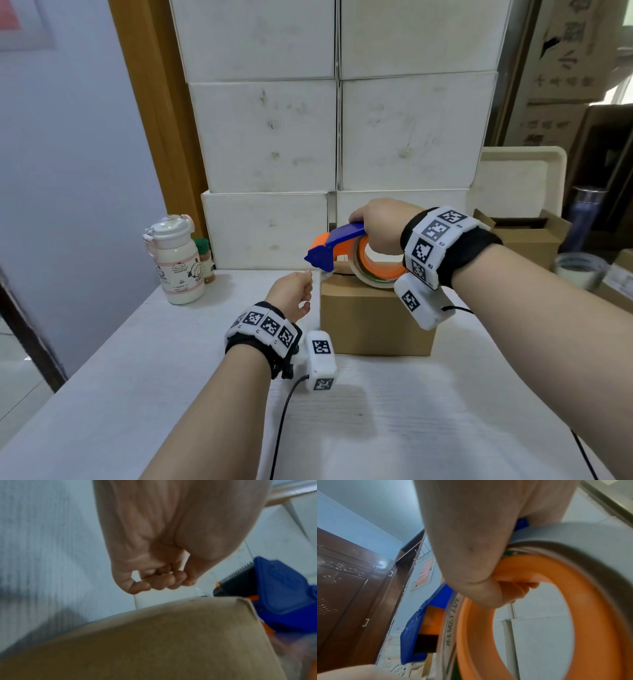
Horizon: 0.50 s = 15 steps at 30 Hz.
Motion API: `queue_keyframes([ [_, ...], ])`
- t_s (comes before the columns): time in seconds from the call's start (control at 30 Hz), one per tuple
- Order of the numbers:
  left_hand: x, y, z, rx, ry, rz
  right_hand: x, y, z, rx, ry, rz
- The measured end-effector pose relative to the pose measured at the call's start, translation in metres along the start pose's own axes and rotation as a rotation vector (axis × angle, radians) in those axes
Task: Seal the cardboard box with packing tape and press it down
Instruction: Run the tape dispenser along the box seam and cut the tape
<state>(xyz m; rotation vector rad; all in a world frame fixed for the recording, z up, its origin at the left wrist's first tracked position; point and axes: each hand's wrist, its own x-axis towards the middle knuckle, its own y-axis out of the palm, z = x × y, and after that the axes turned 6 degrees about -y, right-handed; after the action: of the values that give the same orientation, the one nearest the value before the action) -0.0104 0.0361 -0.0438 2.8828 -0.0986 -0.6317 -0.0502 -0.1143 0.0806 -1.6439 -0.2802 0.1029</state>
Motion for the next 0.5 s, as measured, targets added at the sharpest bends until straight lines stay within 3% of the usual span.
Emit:
queue_keyframes([
  [0.5, -0.004, 0.011, 0.006, -0.081, -0.063, 0.045, -0.004, 0.008, -0.006, 0.002, 0.009, -0.003],
])
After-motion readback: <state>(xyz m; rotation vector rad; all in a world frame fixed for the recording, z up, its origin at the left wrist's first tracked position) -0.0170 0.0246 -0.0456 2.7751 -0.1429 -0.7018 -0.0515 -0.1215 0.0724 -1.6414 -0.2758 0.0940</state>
